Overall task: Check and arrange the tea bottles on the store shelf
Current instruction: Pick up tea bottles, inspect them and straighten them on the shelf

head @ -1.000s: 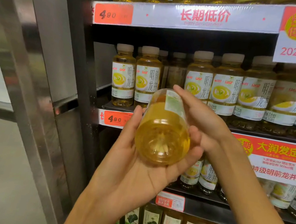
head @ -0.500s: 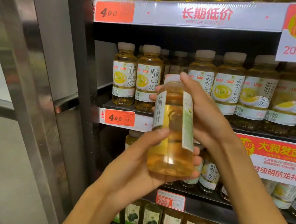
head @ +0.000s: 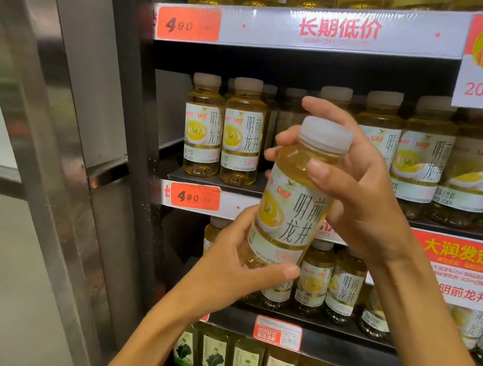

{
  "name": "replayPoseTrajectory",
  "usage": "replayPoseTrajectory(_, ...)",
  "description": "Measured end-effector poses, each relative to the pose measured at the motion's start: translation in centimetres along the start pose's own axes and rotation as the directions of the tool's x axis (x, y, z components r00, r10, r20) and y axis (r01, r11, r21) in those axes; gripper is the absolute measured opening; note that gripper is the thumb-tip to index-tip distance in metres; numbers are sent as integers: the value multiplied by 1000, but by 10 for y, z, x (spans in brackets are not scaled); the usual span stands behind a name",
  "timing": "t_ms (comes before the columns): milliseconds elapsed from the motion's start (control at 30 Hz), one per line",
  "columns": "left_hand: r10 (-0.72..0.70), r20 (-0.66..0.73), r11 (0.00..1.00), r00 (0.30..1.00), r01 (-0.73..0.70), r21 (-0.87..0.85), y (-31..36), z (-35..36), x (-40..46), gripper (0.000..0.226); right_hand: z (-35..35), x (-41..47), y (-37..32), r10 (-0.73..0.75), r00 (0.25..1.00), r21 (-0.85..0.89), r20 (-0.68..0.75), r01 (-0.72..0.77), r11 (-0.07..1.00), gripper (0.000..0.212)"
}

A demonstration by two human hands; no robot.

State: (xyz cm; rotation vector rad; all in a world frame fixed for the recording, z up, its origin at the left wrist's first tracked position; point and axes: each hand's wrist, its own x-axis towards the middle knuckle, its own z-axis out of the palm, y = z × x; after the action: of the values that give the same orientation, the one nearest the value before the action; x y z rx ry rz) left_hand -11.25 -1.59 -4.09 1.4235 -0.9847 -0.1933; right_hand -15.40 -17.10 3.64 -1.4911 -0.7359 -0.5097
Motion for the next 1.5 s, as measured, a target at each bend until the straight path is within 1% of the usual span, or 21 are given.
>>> replayPoseTrajectory(33,22,-10,1000,1000,-21,19,-1,1,1,61,1,-1,0,-7,1000,-18,28,8,1000,56)
replayPoseTrajectory(100,77,-73,994,994,-71,77,-3,4,2,61,1,-4,-2,-17,998,-115,57,24,993,57)
replayPoseTrajectory(167,140,-164,984,976,-120,129,-4,3,4,65,-1,-8,-4,-31,998,-202,56,42,978,60)
replayPoseTrajectory(233,205,-234,969,951,-163,186,-4,-1,8,72,-1,-12,-5,-20,997,-240,78,38,970,66)
replayPoseTrajectory(300,230,-267,961,936,-175,213,-4,-4,12,75,2,-15,-4,5,993,-268,114,26,963,71)
replayPoseTrajectory(400,224,-280,967,933,-178,180,-6,-1,12,73,7,-15,-3,-1,994,-323,112,37,946,68)
replayPoseTrajectory(500,209,-252,970,945,-168,176,-11,1,11,75,9,-12,-4,-2,998,-301,59,19,953,67)
replayPoseTrajectory(600,146,-189,984,971,-122,132,-14,1,10,85,9,-6,-2,3,999,-251,-35,-12,968,65)
replayPoseTrajectory(633,127,-176,988,976,-108,113,-15,0,10,84,10,-3,-1,1,997,-250,-75,-20,968,65)
replayPoseTrajectory(700,128,-173,987,977,-108,119,-15,-1,13,74,10,5,3,-10,989,-254,-149,-28,967,62)
replayPoseTrajectory(767,166,-213,971,963,-122,205,-12,-4,23,66,9,15,5,-29,982,-277,-186,-24,961,60)
replayPoseTrajectory(833,216,-269,941,939,-127,312,-11,-6,36,65,7,24,6,-50,980,-328,-190,-15,945,61)
replayPoseTrajectory(867,228,-291,936,929,-126,330,-11,-6,41,63,6,29,6,-59,981,-363,-185,-12,932,63)
replayPoseTrajectory(933,232,-324,936,917,-120,330,-12,-5,50,62,4,38,7,-77,981,-435,-177,-8,900,66)
replayPoseTrajectory(1000,209,-364,951,908,-101,292,-14,-3,56,64,2,45,10,-91,977,-485,-191,-13,874,70)
replayPoseTrajectory(1067,186,-418,965,889,-84,250,-16,-1,60,64,-1,49,15,-94,969,-496,-228,-32,868,72)
replayPoseTrajectory(1167,194,-468,963,862,-76,259,-18,2,61,56,-6,52,19,-88,950,-489,-298,-73,869,71)
replayPoseTrajectory(1233,208,-473,954,856,-72,291,-18,5,61,52,-8,54,20,-123,942,-554,-313,-75,829,71)
replayPoseTrajectory(1300,216,-485,947,847,-61,314,-18,7,61,50,-8,56,19,-190,934,-609,-304,-37,792,72)
replayPoseTrajectory(1400,228,-491,919,841,-19,394,-17,10,61,48,-9,55,21,-287,924,-717,-253,20,697,63)
replayPoseTrajectory(1500,283,-492,873,823,-9,488,-17,12,63,47,-13,54,23,-318,922,-787,-220,24,616,58)
